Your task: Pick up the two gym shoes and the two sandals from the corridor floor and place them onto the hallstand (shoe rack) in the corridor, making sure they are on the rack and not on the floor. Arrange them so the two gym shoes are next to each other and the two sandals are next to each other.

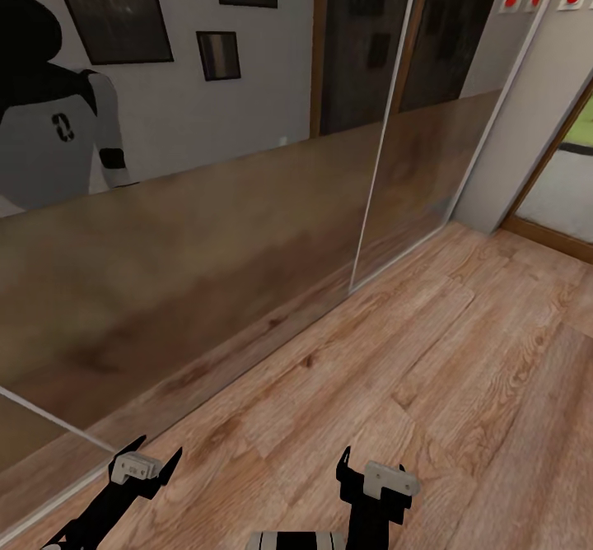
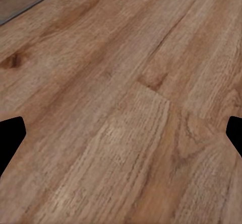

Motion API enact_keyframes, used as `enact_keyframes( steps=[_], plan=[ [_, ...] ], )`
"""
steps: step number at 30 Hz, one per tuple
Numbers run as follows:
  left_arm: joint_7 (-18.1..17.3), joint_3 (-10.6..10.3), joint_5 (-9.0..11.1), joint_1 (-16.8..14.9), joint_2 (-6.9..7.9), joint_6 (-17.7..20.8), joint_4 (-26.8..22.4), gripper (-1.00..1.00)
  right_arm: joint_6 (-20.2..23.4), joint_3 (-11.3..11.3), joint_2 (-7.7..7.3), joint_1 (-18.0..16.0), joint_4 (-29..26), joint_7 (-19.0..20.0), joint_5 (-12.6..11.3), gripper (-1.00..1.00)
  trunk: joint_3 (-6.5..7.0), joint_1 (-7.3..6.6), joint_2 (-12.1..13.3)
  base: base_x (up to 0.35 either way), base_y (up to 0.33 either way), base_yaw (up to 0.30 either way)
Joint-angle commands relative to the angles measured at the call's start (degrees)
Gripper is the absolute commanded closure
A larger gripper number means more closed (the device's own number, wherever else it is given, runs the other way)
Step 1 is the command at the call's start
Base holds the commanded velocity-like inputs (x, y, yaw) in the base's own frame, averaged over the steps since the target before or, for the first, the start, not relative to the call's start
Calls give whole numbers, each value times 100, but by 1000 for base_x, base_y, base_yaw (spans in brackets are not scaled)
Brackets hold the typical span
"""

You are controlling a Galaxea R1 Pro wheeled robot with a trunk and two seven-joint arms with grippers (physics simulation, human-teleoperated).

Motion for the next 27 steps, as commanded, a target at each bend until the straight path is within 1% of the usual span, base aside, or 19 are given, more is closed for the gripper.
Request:
enact_keyframes(
  steps=[1,27],
  plan=[
    [-21,23,-47,-5,-5,-29,-3,-100,-6,11,-2,-6,-5,-28,-30,-100,-4,-1,-2,30,0,0],
    [-21,23,-51,-7,-9,-29,-3,-100,-6,11,-2,-6,-5,-28,-27,-100,-3,-1,-2,7,0,-2]
  ],
)
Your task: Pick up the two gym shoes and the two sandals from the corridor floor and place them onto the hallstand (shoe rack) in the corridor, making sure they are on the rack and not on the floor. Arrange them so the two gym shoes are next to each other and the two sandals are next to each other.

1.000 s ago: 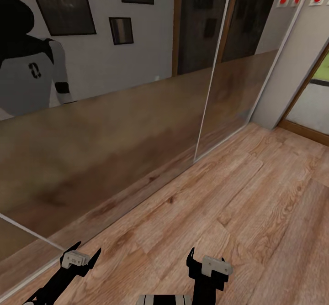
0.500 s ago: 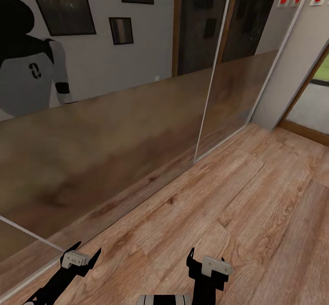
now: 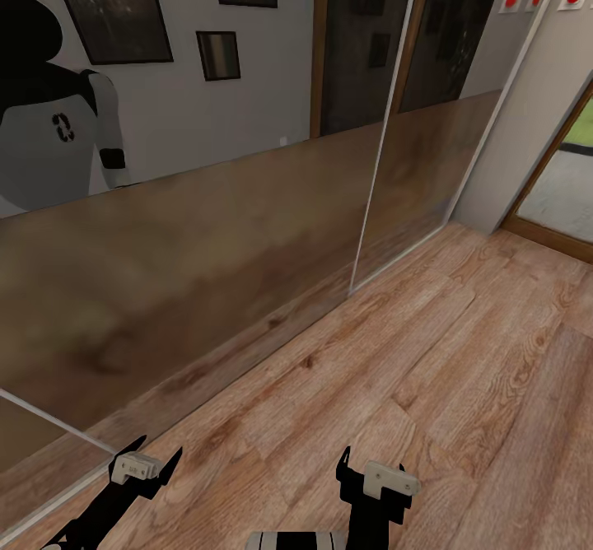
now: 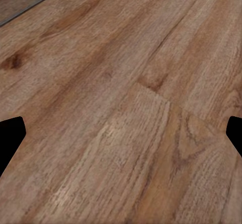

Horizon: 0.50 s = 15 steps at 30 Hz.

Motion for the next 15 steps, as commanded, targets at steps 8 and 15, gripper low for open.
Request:
enact_keyframes(
  steps=[8,15],
  plan=[
    [-21,23,-45,-5,-4,-29,-3,-100,-6,11,-2,-5,-5,-28,-32,-100,11,-1,-2,0,0,-131],
    [-21,23,-44,-4,1,-29,-3,-100,-6,11,-2,-5,-5,-28,-32,-100,30,-1,-2,0,0,-199]
  ],
)
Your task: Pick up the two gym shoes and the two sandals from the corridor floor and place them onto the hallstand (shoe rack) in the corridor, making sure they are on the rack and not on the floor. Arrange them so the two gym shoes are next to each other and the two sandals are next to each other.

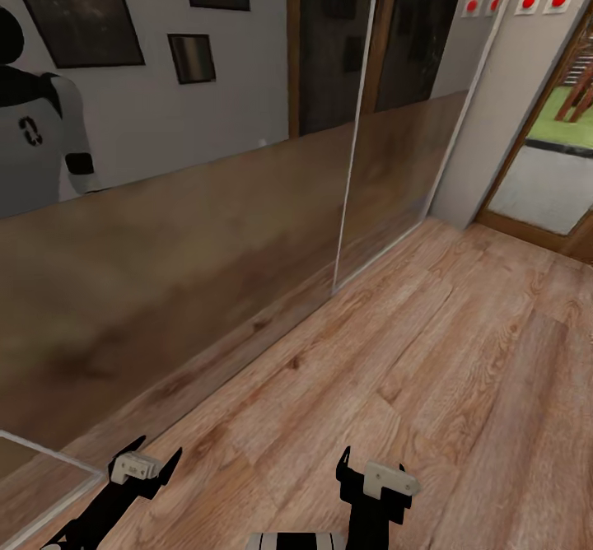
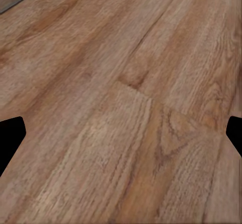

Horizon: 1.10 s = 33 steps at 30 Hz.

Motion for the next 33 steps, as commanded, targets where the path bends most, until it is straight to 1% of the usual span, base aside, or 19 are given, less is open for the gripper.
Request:
enact_keyframes(
  steps=[1,14,33],
  plan=[
    [-21,23,-47,-4,-3,-29,-4,-100,-6,12,-2,-6,-4,-28,-31,-100,-2,-1,-2,0,0,-151],
    [-21,23,-49,-6,-6,-29,-4,-100,-6,12,-2,-6,-4,-28,-30,-100,8,-1,-2,0,0,-78],
    [-21,23,-53,-5,-9,-29,-4,-100,-6,12,-2,-6,-4,-28,-32,-100,16,-1,-2,0,0,-174]
  ],
)
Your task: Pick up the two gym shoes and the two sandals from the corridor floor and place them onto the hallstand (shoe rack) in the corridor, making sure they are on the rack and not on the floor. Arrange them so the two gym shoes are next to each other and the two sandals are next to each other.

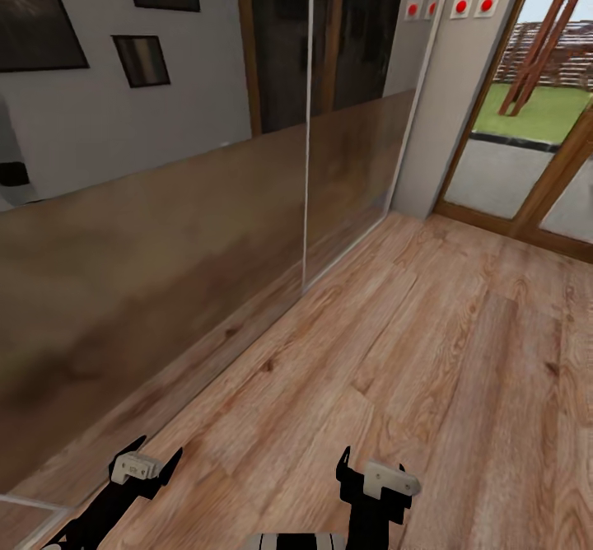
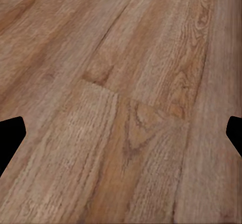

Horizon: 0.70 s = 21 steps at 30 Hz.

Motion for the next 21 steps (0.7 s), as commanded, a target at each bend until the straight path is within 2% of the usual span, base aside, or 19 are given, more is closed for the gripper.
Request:
enact_keyframes(
  steps=[1,11,21],
  plan=[
    [-21,23,-47,-4,-4,-29,-4,-100,-6,12,-2,-7,-4,-28,-31,-100,-2,-1,-2,0,0,-208],
    [-21,23,-48,-4,-4,-29,-4,-100,-6,12,-2,-7,-4,-28,-31,-100,19,-1,-2,0,0,-214],
    [-21,19,-53,-5,-6,-29,-4,-100,-6,12,-2,-7,-4,-28,-31,-100,25,-1,-2,3,0,-63]
  ],
)
